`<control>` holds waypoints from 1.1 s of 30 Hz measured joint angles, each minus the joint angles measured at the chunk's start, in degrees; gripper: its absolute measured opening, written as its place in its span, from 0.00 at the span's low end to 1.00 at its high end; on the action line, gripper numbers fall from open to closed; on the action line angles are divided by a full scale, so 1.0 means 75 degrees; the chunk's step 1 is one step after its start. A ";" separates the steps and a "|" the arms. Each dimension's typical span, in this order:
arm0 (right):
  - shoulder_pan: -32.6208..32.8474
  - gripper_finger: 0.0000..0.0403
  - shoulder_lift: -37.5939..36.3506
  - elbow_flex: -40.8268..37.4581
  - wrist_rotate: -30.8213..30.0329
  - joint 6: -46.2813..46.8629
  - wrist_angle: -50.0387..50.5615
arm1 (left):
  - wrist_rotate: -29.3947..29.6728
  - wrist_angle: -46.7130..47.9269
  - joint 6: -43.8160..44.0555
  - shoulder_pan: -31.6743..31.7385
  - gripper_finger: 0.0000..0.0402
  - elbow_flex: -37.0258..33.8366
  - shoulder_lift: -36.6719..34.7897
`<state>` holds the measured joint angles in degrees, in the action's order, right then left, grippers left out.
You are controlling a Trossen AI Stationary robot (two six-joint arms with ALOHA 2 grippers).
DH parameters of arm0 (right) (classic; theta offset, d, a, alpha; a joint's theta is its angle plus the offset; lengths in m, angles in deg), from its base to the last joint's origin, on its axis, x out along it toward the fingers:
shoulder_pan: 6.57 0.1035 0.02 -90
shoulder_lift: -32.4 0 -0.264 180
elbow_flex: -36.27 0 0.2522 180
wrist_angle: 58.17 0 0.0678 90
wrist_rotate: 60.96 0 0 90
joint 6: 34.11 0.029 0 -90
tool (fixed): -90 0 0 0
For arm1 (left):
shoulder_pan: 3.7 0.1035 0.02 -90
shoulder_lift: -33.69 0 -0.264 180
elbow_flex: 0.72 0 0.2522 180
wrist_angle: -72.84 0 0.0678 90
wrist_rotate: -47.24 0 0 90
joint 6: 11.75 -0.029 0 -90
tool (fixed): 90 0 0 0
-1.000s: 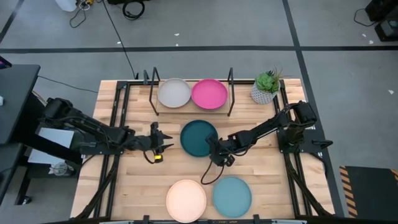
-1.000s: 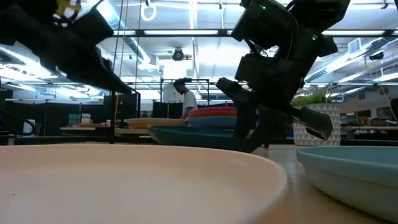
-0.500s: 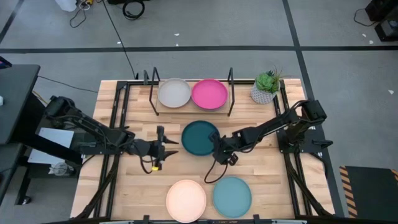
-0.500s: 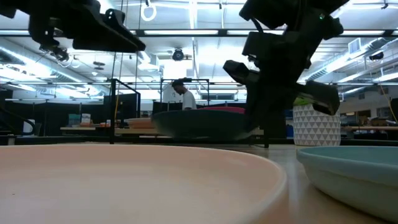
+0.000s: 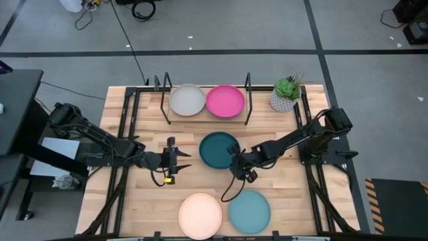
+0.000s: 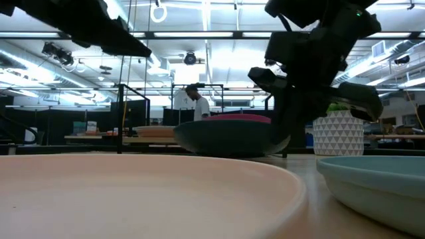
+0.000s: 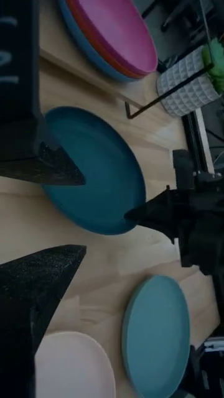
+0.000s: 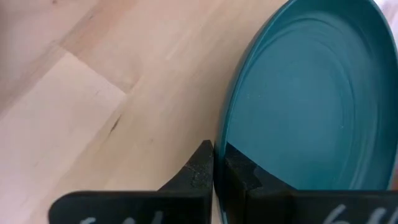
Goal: Place and stack plates onto a shelf
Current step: Stack the dark green plate on top of the pink plate on the shelf
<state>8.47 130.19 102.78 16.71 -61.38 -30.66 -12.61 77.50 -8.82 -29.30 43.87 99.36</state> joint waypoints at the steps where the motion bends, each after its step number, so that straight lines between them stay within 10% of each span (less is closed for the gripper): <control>1: 0.0031 0.04 0.0000 -0.0033 -0.0023 0.0093 0.0007 | 0.0002 0.0096 0.0150 -0.0010 0.43 0.0048 0.0000; 33: 0.0410 0.04 0.0070 0.0079 -0.0065 0.1197 -0.0689 | -0.0866 0.2026 -0.0265 0.0571 0.43 0.1251 0.1113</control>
<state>11.55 130.72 103.37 16.22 -52.40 -35.83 -19.10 92.69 -10.81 -25.02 53.25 107.71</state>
